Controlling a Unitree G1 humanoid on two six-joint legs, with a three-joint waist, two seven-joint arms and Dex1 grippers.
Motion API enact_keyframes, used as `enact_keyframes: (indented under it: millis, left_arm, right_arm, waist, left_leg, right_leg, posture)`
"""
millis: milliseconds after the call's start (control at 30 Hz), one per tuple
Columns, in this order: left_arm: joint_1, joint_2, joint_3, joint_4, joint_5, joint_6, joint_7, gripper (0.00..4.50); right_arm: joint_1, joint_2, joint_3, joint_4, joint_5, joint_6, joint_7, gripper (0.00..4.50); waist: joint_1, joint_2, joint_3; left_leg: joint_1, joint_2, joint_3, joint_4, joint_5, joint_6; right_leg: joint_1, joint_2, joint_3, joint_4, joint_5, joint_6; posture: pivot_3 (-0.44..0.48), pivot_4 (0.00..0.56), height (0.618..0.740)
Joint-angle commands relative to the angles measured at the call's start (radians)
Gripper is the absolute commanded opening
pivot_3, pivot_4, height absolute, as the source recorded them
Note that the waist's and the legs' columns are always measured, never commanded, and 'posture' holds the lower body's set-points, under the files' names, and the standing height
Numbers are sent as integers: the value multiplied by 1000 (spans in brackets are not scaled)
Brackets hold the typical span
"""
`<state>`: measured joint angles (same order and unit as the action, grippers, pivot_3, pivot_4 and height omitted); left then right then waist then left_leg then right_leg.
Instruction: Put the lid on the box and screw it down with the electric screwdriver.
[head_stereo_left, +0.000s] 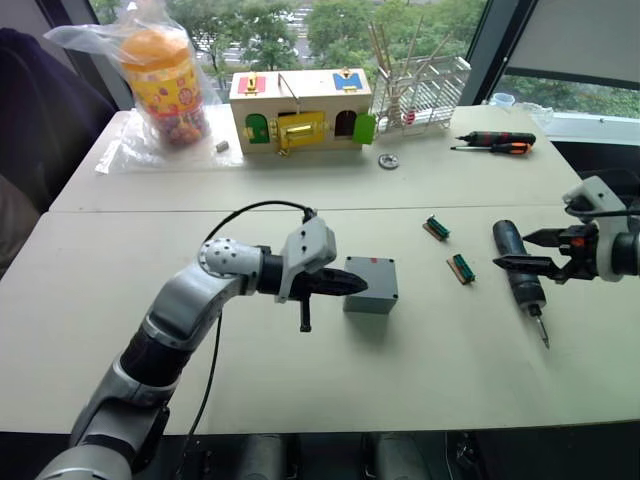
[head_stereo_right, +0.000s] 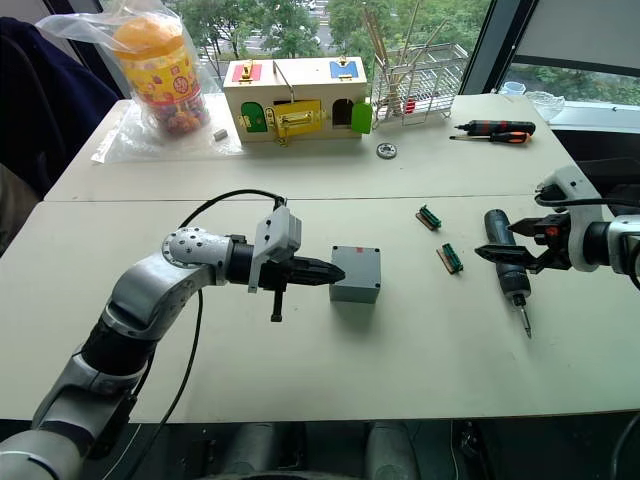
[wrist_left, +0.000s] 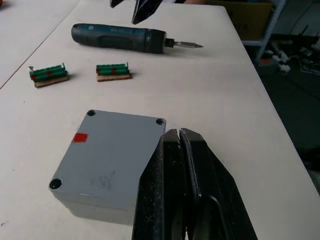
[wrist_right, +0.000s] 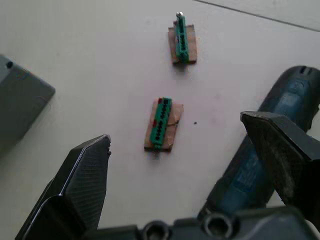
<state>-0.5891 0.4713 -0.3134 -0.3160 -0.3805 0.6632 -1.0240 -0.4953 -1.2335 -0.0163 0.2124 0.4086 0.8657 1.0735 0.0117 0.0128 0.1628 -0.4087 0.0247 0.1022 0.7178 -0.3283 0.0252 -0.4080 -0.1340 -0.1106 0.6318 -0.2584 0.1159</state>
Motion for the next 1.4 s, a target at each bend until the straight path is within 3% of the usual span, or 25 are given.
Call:
enact_keyframes:
  millis: [33,200,567,767,967,1067,1233,1400]
  left_arm:
    - [3,9,-18,-69,5,0,16,0]
    - [24,13,-32,-127,-4,17,45,0]
    - [102,-37,-43,-219,-25,85,172,0]
    - [122,-46,-46,-234,-32,108,216,0]
    - [110,-45,-52,-197,-20,92,226,0]
    - [110,-40,-56,-186,-12,82,226,0]
    - [111,-38,-54,-171,-9,69,223,0]
    - [100,-34,-50,-137,-1,47,208,0]
  right_arm:
    - [-74,-47,81,94,-84,2,79,4478]
    - [-209,-40,204,241,-156,82,192,4478]
    - [-468,66,413,618,-394,-25,390,4478]
    - [-598,189,429,852,-487,-83,385,4478]
    - [-616,267,454,967,-581,-145,379,4478]
    - [-611,281,457,990,-615,-166,387,3794]
    - [-594,297,443,1012,-651,-188,372,1903]
    - [-590,312,406,1020,-652,-194,328,1802]
  waist:
    - [0,0,0]
    - [0,0,0]
    - [-4,1,0]
    - [-2,1,0]
    - [-1,1,0]
    - [-1,1,0]
    - [-1,1,0]
    - [-2,-1,-2]
  left_leg:
    - [0,0,0,0,0,0]
    - [0,0,0,0,0,0]
    - [0,0,0,0,0,0]
    - [0,0,0,0,0,-1]
    - [-1,0,2,0,0,-1]
    - [0,0,1,1,1,-1]
    - [0,0,1,1,1,-1]
    - [1,0,1,2,1,-2]
  right_leg:
    - [0,0,0,0,0,0]
    - [0,0,0,0,0,0]
    - [0,0,0,-1,0,0]
    - [0,0,0,-1,0,0]
    - [1,0,-1,-1,0,0]
    - [2,0,-1,0,0,0]
    - [2,0,-2,-1,0,0]
    - [5,0,-2,-1,0,0]
  posture:
    - [0,150,708]
    - [0,150,708]
    - [0,150,708]
    - [0,150,708]
    - [0,150,708]
    - [0,150,708]
    - [0,150,708]
    - [0,150,708]
